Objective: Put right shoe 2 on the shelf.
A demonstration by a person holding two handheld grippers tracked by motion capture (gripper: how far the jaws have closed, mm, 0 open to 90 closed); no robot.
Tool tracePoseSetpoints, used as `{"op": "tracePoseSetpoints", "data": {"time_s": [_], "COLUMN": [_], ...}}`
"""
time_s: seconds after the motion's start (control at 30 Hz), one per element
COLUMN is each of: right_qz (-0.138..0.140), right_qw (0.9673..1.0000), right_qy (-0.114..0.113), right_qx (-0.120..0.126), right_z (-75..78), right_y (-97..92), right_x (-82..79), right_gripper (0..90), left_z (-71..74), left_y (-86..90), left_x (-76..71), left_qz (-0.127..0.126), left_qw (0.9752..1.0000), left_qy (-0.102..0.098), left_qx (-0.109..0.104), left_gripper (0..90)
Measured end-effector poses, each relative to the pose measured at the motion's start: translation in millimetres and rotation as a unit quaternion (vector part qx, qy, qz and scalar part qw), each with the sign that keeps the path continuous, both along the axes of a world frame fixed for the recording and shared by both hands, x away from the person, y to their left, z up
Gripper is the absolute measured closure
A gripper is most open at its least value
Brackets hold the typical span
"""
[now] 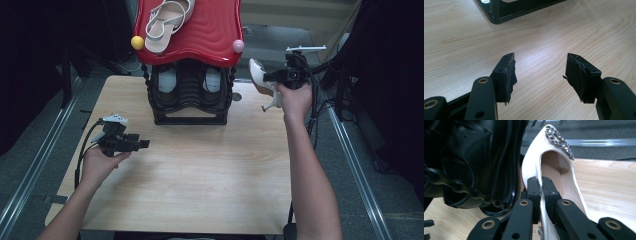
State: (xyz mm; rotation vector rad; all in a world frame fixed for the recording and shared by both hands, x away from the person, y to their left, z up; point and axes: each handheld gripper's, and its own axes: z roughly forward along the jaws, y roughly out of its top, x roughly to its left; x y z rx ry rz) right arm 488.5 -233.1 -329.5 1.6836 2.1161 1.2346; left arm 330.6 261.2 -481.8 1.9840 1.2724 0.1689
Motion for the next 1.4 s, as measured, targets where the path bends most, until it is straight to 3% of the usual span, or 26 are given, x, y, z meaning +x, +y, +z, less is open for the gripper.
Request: {"op": "tracePoseSetpoints", "data": {"time_s": [0.57, 0.93, 1.4], "right_qz": [0.005, 0.007, 0.015], "right_qw": [0.9996, 0.9989, 0.9959], "right_qy": [-0.026, -0.046, -0.088], "right_qx": [0.006, 0.006, 0.016], "right_z": [68.0, 120.5, 184.1], "right_y": [13.0, 24.2, 54.6], "right_x": [0.7, 0.6, -3.2], "right_gripper": [87.9, 87.9, 87.8], "left_z": [-0.2, 0.3, -0.2], "left_y": [-0.4, -1.5, -4.3], "left_x": [-0.1, -0.6, -1.1], "left_qz": [0.001, -0.004, -0.011], "left_qw": [1.0, 1.0, 0.9999], "left_qy": [-0.001, 0.004, 0.0], "left_qx": [0.003, 0.001, 0.013], "left_gripper": [41.3, 41.4, 41.3]}}
